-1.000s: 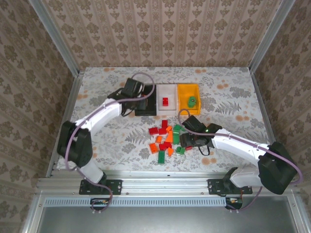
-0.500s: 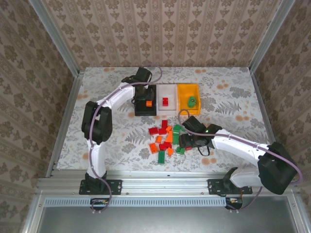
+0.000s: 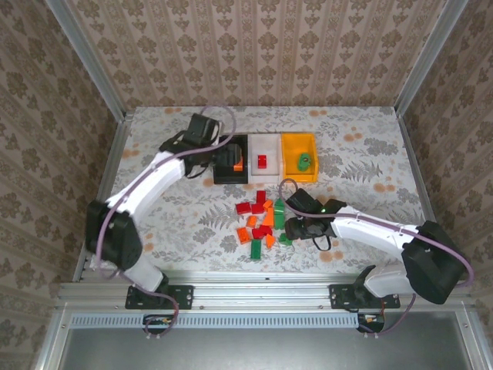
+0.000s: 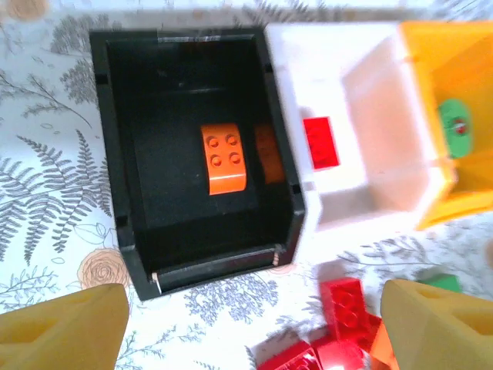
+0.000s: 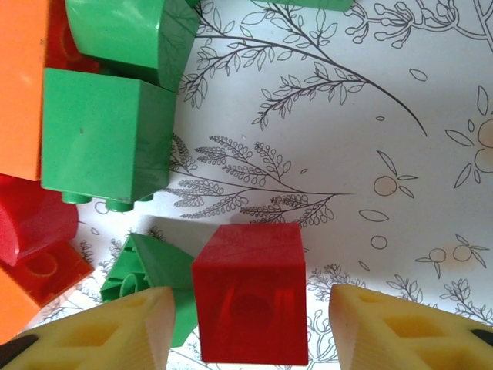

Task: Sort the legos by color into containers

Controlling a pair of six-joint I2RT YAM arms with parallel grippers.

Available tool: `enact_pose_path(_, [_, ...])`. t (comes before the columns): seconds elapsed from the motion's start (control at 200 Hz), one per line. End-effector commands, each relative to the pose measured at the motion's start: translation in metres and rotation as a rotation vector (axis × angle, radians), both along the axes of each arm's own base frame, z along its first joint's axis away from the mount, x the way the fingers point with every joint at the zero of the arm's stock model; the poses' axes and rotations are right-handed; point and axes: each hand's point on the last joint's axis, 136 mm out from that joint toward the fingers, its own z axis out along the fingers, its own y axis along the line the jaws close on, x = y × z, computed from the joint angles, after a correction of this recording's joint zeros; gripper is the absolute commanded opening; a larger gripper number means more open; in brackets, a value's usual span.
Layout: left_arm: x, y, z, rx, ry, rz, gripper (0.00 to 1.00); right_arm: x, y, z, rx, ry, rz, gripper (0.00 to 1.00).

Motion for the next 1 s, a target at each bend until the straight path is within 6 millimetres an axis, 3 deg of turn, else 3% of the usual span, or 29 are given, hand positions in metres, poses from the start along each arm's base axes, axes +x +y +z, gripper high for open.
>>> enact_pose_path(0.0, [-0.025,0.009,-0.002,-0.047,0.001,0.016,0.88,0.002,-0.006,-0.002,-0.050,-0.007,-0.017,0.53])
enact_pose_path(0.26, [-0.071,0.044,-0.001,-0.041,-0.017,0.048,0.90,0.006,-0.009,0.001,-0.079,-0.016,-0.017,0.30])
enact_pose_path(0.335, [-0.077,0.052,-0.003,-0.040,-0.021,0.061,0.90,0.011,-0.009,0.016,-0.079,-0.053,-0.020,0.27])
enact_pose_path(0.405, [-0.080,0.056,-0.007,-0.057,-0.019,0.082,0.92,0.023,-0.006,0.043,-0.068,-0.124,-0.010,0.26])
enact_pose_path(0.55, [-0.084,0.050,-0.034,-0.183,0.037,0.152,0.95,0.081,0.022,0.105,-0.032,-0.297,0.027,0.26])
enact_pose_path(0.615, [-0.088,0.039,-0.047,-0.271,0.086,0.147,0.94,0.116,0.038,0.109,-0.066,-0.327,0.049,0.26])
enact_pose_path(0.71, [-0.096,0.030,-0.062,-0.341,0.155,0.153,0.93,0.165,0.063,0.110,-0.085,-0.333,0.091,0.26])
enact_pose_path(0.825, [-0.109,0.038,-0.073,-0.330,0.182,0.172,0.93,0.218,0.079,0.100,-0.123,-0.314,0.116,0.26])
enact_pose_path(0.995, [-0.127,0.065,-0.065,-0.254,0.135,0.196,0.94,0.265,0.082,0.081,-0.165,-0.268,0.108,0.27])
